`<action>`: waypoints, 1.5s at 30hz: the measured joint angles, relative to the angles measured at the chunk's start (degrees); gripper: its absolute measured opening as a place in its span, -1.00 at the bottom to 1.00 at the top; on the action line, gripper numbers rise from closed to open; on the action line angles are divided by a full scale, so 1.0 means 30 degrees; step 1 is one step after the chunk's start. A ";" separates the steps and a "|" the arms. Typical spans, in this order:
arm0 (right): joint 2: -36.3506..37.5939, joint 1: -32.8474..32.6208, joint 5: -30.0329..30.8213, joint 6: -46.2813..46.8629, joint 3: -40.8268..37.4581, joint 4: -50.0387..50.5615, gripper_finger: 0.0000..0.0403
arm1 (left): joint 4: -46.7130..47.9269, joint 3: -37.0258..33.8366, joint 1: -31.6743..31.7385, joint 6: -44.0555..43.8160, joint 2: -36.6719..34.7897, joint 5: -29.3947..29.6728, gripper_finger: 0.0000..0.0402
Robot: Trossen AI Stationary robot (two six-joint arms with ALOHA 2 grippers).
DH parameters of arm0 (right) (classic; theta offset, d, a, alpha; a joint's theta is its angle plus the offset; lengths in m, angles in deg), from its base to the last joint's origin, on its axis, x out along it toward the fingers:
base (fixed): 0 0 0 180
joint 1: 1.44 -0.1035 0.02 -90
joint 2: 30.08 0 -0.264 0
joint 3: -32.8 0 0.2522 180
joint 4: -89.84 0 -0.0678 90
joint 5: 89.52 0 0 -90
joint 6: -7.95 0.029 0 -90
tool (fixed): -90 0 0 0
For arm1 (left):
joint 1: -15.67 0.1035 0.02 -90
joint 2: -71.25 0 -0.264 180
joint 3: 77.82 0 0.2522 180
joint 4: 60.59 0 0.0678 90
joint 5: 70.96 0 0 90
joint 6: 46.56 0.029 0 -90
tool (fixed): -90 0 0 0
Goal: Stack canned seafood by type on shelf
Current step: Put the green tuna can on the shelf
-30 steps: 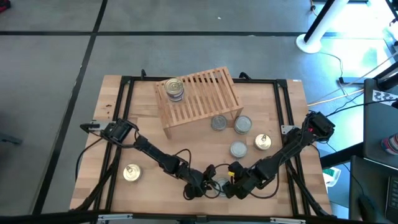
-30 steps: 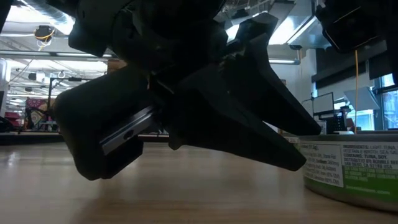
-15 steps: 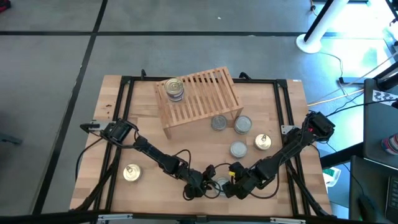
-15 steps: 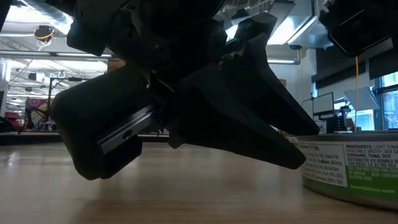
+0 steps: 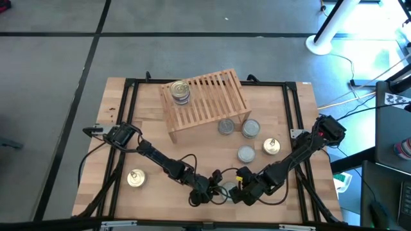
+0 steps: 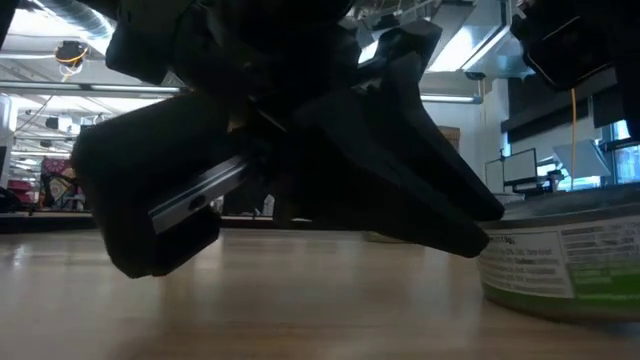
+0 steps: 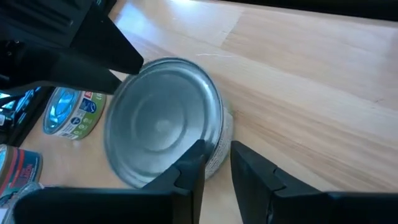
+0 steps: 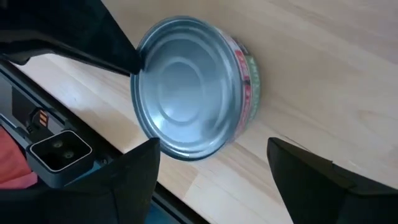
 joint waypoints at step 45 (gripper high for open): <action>0.1350 0.0022 0.4456 -1.5300 -0.0015 0.0931 0.46 | 0.0441 -0.0044 0.0003 -0.1448 0.0036 0.0064 -0.70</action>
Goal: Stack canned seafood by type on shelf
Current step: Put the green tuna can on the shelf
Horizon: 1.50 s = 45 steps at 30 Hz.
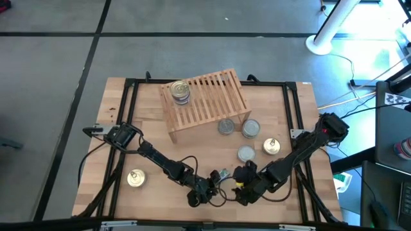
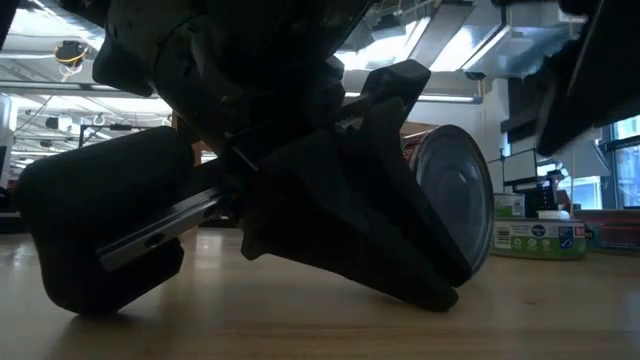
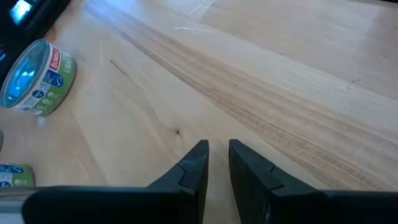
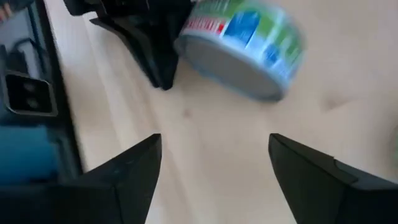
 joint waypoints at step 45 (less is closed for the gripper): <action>-0.0517 0.4255 -0.3921 -1.8774 0.0022 -0.2708 0.46 | -0.0033 0.0023 0.0029 -0.0481 0.0000 -0.0041 -0.70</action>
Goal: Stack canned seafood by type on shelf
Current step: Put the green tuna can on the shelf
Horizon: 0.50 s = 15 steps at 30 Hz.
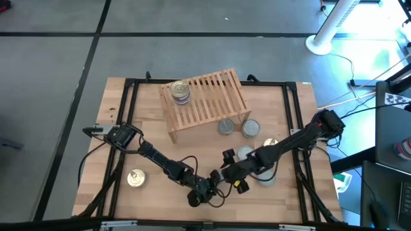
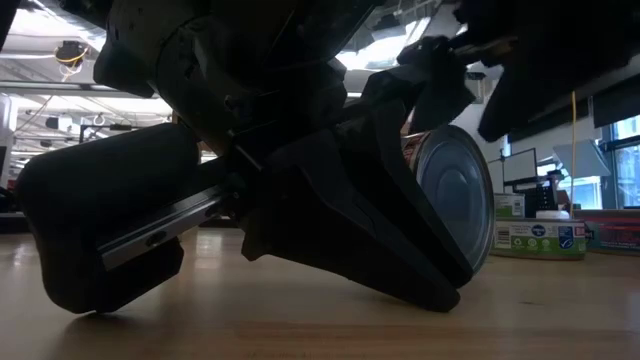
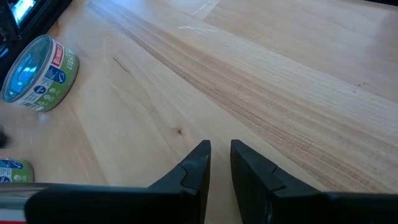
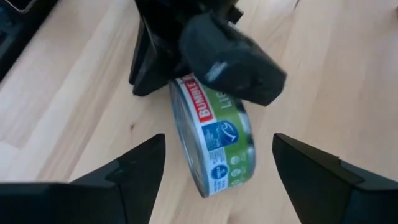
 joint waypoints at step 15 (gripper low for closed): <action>-0.1063 0.0000 -0.0069 0.0650 0.0007 -0.0559 -0.02 | -0.0379 0.0006 0.0002 0.0776 0.0000 -0.0112 -0.70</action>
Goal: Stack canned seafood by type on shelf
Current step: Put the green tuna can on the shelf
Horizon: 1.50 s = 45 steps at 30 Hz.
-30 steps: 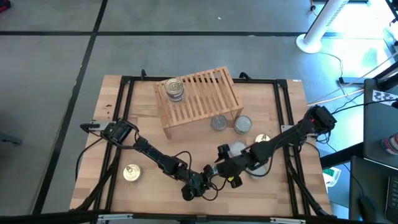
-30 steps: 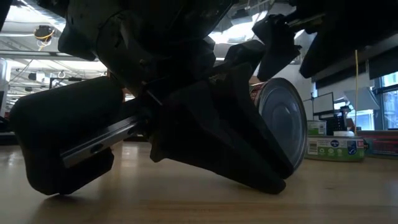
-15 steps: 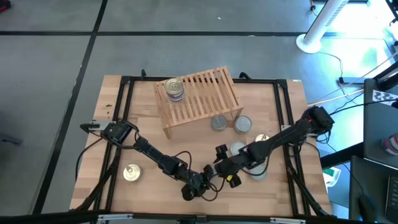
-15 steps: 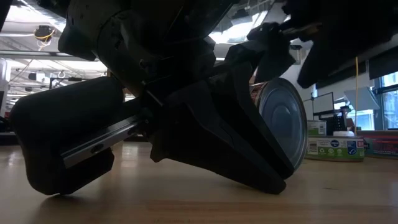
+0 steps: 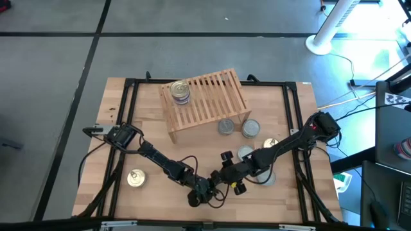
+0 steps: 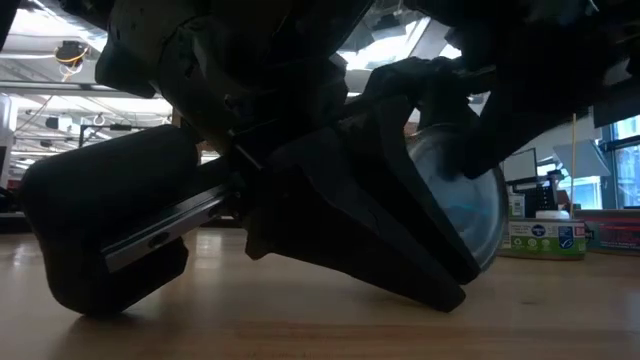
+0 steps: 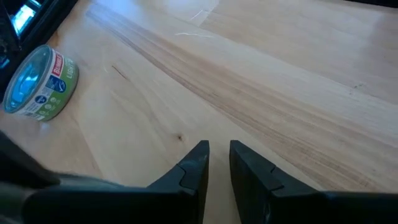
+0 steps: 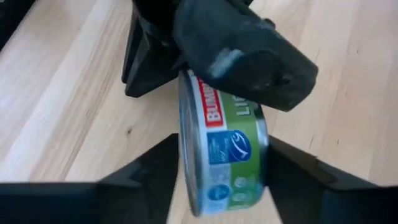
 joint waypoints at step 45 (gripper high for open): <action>0.7664 0.9531 0.3212 0.6180 0.0000 -0.4951 -0.26 | 1.1595 0.0007 0.2664 -0.0525 -1.5964 1.0659 -0.70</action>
